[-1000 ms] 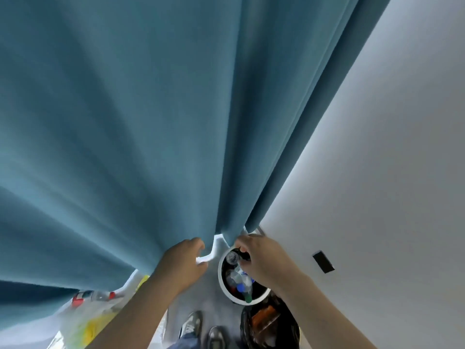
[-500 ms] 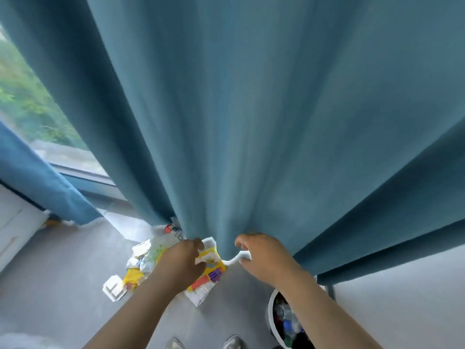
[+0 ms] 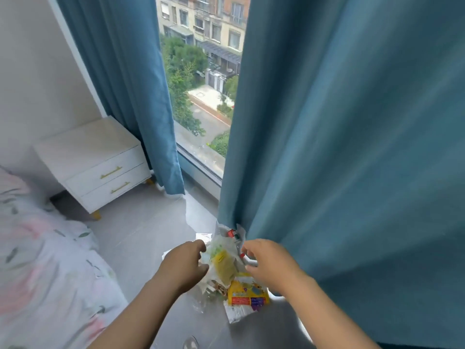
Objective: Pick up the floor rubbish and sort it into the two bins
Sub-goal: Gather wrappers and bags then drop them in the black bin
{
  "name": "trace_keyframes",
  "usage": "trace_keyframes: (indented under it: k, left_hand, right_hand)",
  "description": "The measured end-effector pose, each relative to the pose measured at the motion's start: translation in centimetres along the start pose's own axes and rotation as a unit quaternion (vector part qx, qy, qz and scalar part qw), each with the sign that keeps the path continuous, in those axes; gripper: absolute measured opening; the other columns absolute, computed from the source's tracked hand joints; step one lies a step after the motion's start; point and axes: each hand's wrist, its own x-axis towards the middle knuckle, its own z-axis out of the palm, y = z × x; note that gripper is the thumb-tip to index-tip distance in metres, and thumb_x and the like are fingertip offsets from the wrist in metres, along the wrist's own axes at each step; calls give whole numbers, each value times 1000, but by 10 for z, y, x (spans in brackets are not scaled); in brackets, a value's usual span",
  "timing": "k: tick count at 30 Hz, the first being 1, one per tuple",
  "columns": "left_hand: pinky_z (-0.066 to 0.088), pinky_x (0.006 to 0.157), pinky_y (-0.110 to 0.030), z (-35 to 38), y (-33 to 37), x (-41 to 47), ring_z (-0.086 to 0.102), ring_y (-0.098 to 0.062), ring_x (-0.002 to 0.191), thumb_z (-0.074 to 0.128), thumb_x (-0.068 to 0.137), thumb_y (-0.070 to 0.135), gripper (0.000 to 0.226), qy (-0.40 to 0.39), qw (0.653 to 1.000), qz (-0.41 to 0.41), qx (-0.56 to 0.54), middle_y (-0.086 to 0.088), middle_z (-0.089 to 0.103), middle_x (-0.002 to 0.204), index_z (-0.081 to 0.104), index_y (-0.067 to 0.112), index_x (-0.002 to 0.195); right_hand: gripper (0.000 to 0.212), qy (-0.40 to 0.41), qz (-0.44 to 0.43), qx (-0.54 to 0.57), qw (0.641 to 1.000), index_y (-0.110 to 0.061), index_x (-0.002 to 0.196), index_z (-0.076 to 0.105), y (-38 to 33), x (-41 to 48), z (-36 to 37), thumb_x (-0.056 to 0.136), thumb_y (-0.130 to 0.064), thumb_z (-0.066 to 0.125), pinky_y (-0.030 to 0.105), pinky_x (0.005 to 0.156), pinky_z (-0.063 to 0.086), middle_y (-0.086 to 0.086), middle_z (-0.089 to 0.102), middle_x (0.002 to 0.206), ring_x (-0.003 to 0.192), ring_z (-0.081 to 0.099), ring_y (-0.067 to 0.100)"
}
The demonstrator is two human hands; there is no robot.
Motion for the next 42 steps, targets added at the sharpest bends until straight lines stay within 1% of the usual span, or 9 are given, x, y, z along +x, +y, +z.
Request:
trace_keyframes:
  k: [5,8,11,16,22,27,32,38,42]
  left_hand:
    - [41,75,-25,-7,-27,2,57,-15,101,53,88,36,31,12,998,-46,-31,9,60,113,53,27,118]
    - [45,82,-27,-9,-33,5,56,-16,103,53,88,36,32,21,996,-70,-41,8,60,113,52,25,119]
    - [46,84,-27,-9,-31,9,56,-16,103,54,90,36,33,31,993,-98,-55,8,60,116,51,24,120]
    - [45,81,-26,-1,-15,23,57,-16,98,54,89,30,32,58,983,-155,-82,7,59,116,52,24,120]
    - [43,79,-24,18,12,58,57,-15,101,53,90,28,33,89,964,-222,-120,8,59,116,51,24,123]
    - [41,76,-24,37,11,89,56,-15,104,53,90,29,34,89,959,-244,-111,7,59,117,50,24,123]
    - [43,80,-25,66,-9,119,57,-16,104,52,90,29,33,87,961,-244,-101,7,59,116,50,24,122]
    - [47,86,-28,126,-58,171,57,-17,105,51,91,29,34,68,961,-251,-89,5,59,117,51,23,124]
    - [46,85,-26,188,-110,219,56,-17,107,53,90,28,33,54,960,-259,-89,7,60,118,52,22,123]
  right_hand:
    - [19,-36,-26,-19,999,-28,103,56,-18,36,5,86,-21,52,31,70,49,-4,64,99,86,60,21]
    - [33,-57,-44,-25,997,-31,113,56,-20,57,6,83,-18,50,26,69,47,-8,63,104,88,59,17]
    - [39,-80,-69,-37,994,-31,119,55,-17,77,2,82,-16,50,29,76,51,-8,61,109,94,57,16]
    - [36,-110,-131,-79,982,-28,122,54,2,111,-10,88,-19,52,35,93,47,-5,60,117,103,58,19]
    - [36,-140,-172,-99,970,-31,118,55,38,157,-13,86,-15,52,43,93,49,-8,61,112,100,59,19]
    - [36,-155,-203,-117,960,-26,120,56,57,194,-2,86,-14,54,37,83,54,-4,61,104,93,59,19]
    - [34,-145,-208,-102,962,-24,120,57,69,228,31,88,-15,56,25,73,50,-3,62,103,83,57,17]
    - [35,-145,-212,-108,960,-25,123,54,88,287,111,89,-20,54,33,84,52,-2,61,115,99,60,20]
    - [36,-154,-210,-114,959,-24,125,54,112,338,189,90,-21,53,32,86,51,-1,61,119,103,60,21]
